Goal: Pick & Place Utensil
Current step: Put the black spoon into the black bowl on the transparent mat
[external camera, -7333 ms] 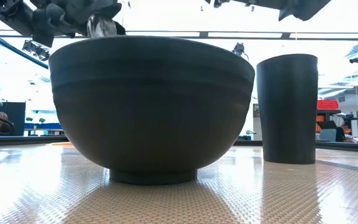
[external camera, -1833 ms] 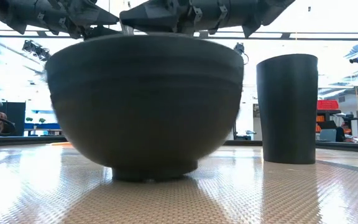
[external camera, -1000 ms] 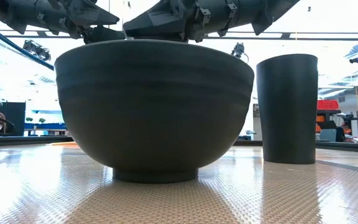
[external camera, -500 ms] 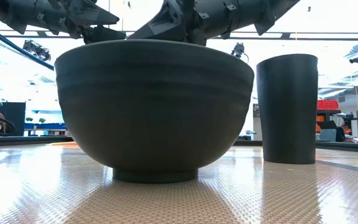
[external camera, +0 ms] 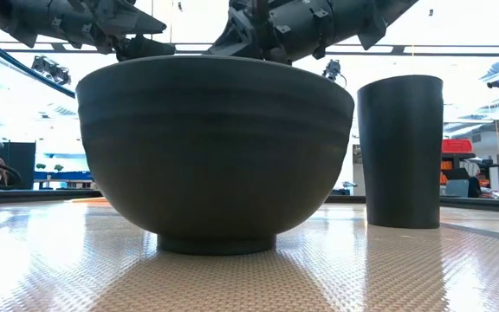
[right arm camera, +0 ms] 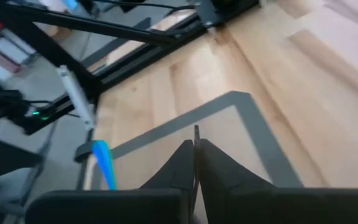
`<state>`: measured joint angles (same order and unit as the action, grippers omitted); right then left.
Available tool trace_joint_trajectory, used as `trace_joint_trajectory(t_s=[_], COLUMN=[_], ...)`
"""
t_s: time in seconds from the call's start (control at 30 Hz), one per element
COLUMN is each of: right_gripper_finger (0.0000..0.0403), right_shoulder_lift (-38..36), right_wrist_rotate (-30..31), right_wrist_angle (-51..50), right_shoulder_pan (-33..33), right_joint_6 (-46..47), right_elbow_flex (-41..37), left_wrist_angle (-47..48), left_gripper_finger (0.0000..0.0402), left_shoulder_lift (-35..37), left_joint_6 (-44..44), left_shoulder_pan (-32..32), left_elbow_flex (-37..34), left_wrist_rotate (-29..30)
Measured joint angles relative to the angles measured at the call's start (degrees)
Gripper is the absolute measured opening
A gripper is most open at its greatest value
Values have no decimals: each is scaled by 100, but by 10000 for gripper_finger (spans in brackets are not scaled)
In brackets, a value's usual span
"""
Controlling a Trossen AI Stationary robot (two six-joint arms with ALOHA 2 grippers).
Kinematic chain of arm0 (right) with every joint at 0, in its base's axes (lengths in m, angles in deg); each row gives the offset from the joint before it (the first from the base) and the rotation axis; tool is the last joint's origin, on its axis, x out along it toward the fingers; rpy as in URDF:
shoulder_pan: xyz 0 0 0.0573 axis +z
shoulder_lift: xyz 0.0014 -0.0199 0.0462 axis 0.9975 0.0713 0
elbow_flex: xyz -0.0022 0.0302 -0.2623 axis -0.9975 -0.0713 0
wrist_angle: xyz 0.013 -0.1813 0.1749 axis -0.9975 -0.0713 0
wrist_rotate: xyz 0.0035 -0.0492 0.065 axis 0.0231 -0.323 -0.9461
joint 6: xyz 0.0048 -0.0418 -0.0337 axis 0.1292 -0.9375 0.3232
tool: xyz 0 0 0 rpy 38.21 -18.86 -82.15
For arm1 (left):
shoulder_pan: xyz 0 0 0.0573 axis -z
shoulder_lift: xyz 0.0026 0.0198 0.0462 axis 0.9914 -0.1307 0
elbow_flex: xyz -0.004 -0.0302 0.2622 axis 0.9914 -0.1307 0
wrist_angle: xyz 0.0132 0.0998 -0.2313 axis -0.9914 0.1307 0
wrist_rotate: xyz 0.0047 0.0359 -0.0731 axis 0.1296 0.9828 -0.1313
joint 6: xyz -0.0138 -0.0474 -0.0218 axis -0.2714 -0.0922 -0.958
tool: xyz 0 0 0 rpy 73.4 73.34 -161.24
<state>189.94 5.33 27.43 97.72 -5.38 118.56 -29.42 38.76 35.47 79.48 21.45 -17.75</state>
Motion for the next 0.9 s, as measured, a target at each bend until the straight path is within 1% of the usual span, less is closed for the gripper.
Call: trace_joint_trajectory(t_s=[0.6, 0.73, 0.9], right_gripper_finger=[25, 38, 66], right_shoulder_lift=[0, 0, 0], right_wrist_rotate=[231, 231, 318], right_wrist_angle=[-313, -326, -347], right_shoulder_pan=[-4, -4, -4], right_joint_6=[-22, -86, -201], right_elbow_flex=[2, 2, 0], left_wrist_angle=[0, 0, 0], left_gripper_finger=[227, 226, 226], left_shoulder_lift=[0, 0, 0], left_joint_6=[0, 0, 0], left_shoulder_pan=[0, 0, 0], left_elbow_flex=[0, 0, 0], left_wrist_rotate=[0, 0, 0])
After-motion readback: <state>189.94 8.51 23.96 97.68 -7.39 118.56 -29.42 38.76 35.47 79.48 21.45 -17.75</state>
